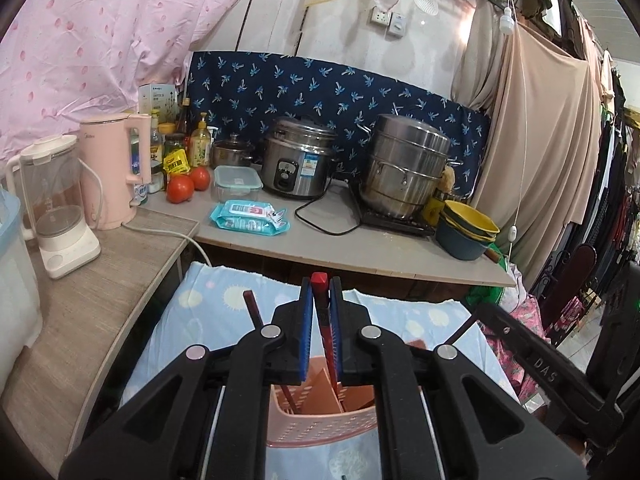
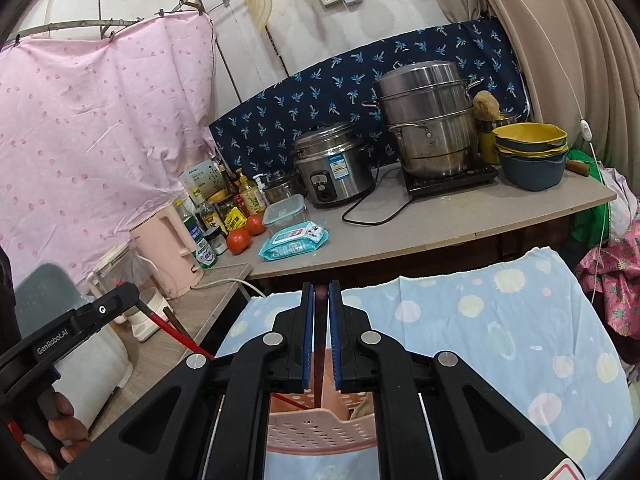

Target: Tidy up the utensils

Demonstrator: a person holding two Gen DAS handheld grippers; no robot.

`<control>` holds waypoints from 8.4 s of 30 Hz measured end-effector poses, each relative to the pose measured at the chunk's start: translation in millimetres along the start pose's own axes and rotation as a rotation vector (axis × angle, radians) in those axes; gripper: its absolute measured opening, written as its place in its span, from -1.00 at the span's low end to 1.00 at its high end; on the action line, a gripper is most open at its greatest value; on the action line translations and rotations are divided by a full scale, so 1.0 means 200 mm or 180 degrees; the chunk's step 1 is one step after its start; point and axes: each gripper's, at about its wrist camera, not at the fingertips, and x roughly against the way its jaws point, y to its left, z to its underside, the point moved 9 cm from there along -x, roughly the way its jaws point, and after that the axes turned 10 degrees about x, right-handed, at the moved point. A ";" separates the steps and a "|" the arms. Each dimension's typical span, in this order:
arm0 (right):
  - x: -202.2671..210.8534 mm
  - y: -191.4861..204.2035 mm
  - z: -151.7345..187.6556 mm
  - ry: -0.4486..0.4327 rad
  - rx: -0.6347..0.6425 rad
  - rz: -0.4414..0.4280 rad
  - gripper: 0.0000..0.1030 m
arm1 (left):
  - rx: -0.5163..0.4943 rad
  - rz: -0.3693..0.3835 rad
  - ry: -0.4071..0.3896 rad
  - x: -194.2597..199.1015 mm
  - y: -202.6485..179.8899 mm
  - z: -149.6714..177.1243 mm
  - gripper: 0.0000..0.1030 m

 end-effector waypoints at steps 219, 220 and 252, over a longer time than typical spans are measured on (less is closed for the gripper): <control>0.03 0.01 -0.12 -0.0169 -0.0013 -0.0128 -0.86 | -0.0044 -0.0092 -0.0148 0.10 0.06 -0.14 -0.86; 0.02 0.01 -0.11 -0.0146 -0.0016 -0.0121 -0.86 | -0.0035 -0.0100 -0.0128 0.09 0.07 -0.13 -0.86; 0.23 0.11 0.17 0.0063 0.0229 -0.0090 -0.61 | 0.0087 -0.0274 0.0102 0.24 0.20 0.16 -0.34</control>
